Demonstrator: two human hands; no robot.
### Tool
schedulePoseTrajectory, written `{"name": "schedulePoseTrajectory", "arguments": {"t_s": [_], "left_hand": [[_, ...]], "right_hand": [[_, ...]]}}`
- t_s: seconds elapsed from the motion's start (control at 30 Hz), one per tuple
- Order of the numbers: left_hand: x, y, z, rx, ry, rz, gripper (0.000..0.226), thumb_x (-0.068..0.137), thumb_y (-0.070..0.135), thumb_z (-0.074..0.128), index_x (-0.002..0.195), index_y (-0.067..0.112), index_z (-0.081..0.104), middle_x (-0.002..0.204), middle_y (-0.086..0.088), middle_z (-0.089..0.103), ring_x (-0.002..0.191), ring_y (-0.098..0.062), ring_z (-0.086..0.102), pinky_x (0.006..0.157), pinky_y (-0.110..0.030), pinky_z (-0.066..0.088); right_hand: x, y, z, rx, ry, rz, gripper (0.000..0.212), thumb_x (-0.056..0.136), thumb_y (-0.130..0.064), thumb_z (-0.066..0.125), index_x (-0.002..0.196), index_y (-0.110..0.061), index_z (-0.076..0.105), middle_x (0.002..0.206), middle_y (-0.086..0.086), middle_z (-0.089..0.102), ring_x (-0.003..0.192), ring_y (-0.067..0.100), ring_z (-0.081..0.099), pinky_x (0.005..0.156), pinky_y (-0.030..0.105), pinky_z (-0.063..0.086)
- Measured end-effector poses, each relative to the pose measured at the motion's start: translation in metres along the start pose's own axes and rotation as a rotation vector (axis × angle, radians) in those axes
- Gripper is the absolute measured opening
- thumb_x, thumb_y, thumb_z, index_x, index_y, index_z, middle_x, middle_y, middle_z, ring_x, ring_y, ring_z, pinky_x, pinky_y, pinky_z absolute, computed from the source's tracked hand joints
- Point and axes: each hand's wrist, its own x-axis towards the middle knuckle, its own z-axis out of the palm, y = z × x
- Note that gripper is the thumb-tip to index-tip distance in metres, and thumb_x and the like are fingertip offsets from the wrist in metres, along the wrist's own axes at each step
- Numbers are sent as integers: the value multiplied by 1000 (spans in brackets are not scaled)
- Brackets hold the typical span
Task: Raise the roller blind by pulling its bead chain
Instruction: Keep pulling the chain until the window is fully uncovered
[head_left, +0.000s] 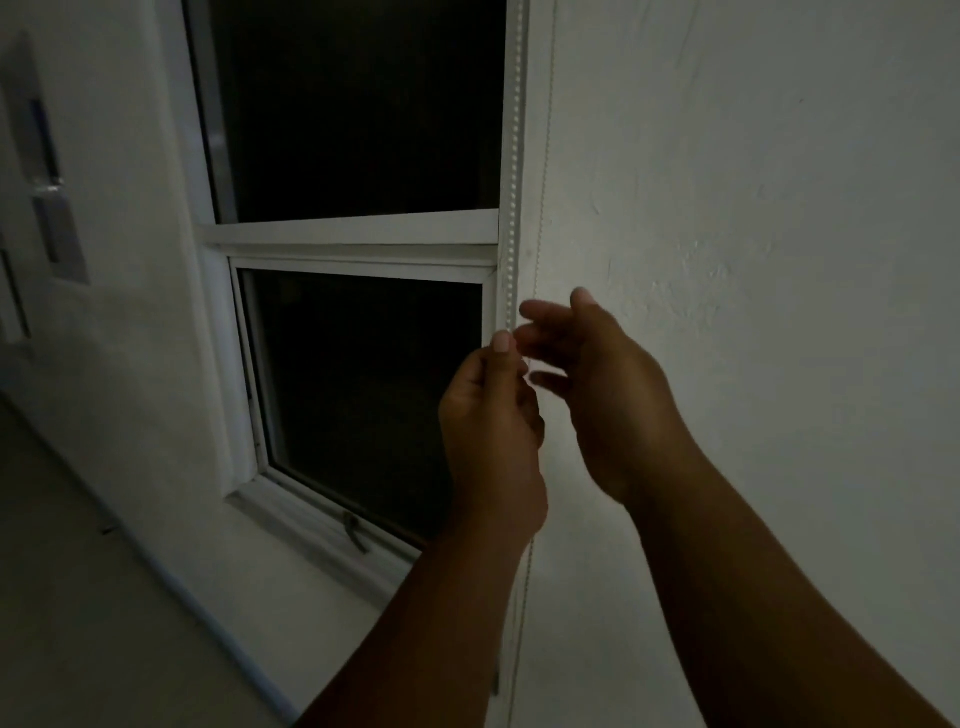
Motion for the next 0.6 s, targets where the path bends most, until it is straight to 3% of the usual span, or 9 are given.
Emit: {"name": "schedulePoseTrajectory", "arguments": {"t_s": [0.13,0.27,0.33,0.4,0.5,0.6], "left_hand": [[-8,-7,-2,-4,0,-45,26,96,35,53,79,21,67,50,11,47,44,-1,41,44,-15,35],[-16,-11,-10,5,-7,-90,31,96,35,53,70,21,63,49,8,40,42,-4,31,42,-19,26],[-20,-14,-14,-5,-17,-113,33,95,35,54,65,23,62,49,8,39,42,-4,30,41,-19,24],[-26,-19,-18,-5,-23,-139,33,93,35,55,63,24,63,50,8,39,42,-4,31,41,-19,25],[-35,-27,-26,22,-17,-170,30,88,40,58,62,25,64,50,8,41,44,-3,34,42,-18,29],[-41,-31,-32,39,-22,-217,28,81,44,59,60,26,65,49,10,42,43,-2,35,42,-17,30]], "right_hand": [[13,-20,6,55,-19,-14,40,97,-46,40,109,-21,70,101,1,76,97,13,71,86,34,52],[20,-30,13,152,-85,16,42,97,-42,43,116,-13,66,108,13,73,99,24,71,88,40,54],[22,-33,16,207,-145,39,44,97,-42,42,118,-10,65,101,12,73,94,25,72,84,39,56],[23,-35,19,247,-200,69,47,97,-44,42,117,-9,65,85,6,70,78,21,69,71,34,56],[22,-31,24,243,-203,107,47,95,-49,43,90,-11,70,60,-2,55,49,11,47,46,25,40],[16,-19,27,225,-141,103,51,96,-51,41,59,-18,53,46,-6,39,40,11,29,40,25,25]]}}
